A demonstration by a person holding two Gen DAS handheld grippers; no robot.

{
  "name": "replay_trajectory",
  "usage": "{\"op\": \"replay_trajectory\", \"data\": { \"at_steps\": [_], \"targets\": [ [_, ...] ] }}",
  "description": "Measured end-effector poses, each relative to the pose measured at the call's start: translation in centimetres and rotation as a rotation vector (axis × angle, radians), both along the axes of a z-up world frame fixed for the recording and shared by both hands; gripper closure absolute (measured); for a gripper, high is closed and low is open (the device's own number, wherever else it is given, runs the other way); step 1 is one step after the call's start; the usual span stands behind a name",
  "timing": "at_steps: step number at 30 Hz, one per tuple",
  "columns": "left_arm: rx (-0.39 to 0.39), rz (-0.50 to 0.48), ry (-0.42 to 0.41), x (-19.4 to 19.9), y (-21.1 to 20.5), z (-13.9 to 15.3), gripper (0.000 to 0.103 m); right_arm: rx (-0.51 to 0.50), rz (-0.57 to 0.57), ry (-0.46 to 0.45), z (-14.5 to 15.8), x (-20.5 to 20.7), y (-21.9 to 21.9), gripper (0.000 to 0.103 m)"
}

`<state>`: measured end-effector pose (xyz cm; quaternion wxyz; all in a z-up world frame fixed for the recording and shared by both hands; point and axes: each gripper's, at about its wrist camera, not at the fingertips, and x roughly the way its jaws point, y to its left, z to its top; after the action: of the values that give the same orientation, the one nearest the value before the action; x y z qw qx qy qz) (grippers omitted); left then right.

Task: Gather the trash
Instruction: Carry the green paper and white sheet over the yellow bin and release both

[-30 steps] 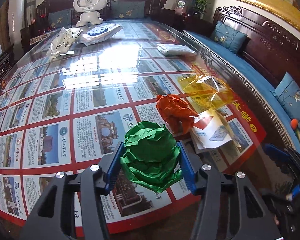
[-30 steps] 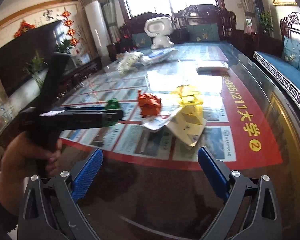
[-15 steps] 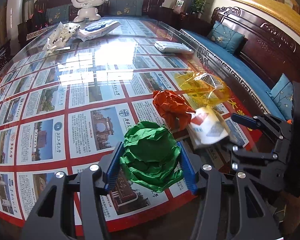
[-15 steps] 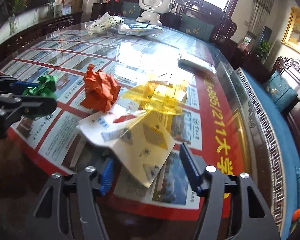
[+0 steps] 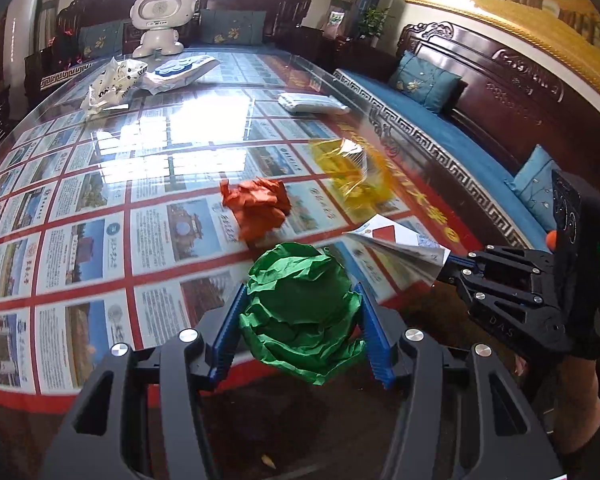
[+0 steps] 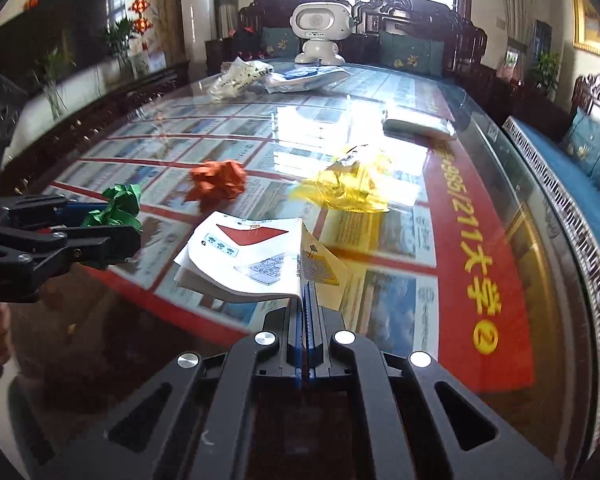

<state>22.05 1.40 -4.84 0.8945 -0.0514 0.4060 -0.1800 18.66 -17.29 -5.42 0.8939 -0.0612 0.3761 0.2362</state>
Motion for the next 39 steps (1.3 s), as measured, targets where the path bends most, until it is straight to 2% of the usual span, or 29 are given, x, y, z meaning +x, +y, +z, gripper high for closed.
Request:
{"op": "replay_trajectory", "data": {
  "at_steps": [8,11,20,23,27,32,34,36,39],
  "targets": [
    [0.005,-0.093,-0.029,-8.4,-1.7,0.6,0.048,0.094,0.048,-0.044,2.4,-9.6,-1.8,0.101],
    [0.008,-0.133,-0.037,-11.7,-2.7,0.5,0.048,0.097,0.050,-0.055,2.4,-13.3,-2.3,0.101],
    [-0.001,-0.204,-0.005,-18.9,-4.8,-1.3,0.048,0.176,0.058,-0.022,2.2,-20.9,-4.6,0.102],
    [-0.001,-0.231,0.005,-21.4,-5.3,-1.9,0.048,0.162,0.063,-0.005,1.8,-23.5,-5.2,0.102],
    [0.016,-0.267,0.067,-23.9,-6.3,-4.2,0.048,0.151,0.054,0.048,0.1,-26.0,-6.1,0.102],
    [0.034,-0.305,0.197,-25.6,-7.6,-8.8,0.048,0.146,0.037,0.147,-3.4,-28.1,-6.9,0.102],
    [0.055,-0.310,0.235,-26.1,-8.2,-10.6,0.045,0.153,0.024,0.177,-4.7,-28.9,-7.2,0.102],
    [0.061,-0.319,0.279,-26.7,-8.7,-12.5,0.037,0.164,0.013,0.211,-5.9,-29.4,-7.6,0.102],
    [0.075,-0.331,0.316,-27.6,-9.0,-14.2,0.032,0.155,0.005,0.237,-6.9,-29.8,-7.3,0.102]
  ]
}}
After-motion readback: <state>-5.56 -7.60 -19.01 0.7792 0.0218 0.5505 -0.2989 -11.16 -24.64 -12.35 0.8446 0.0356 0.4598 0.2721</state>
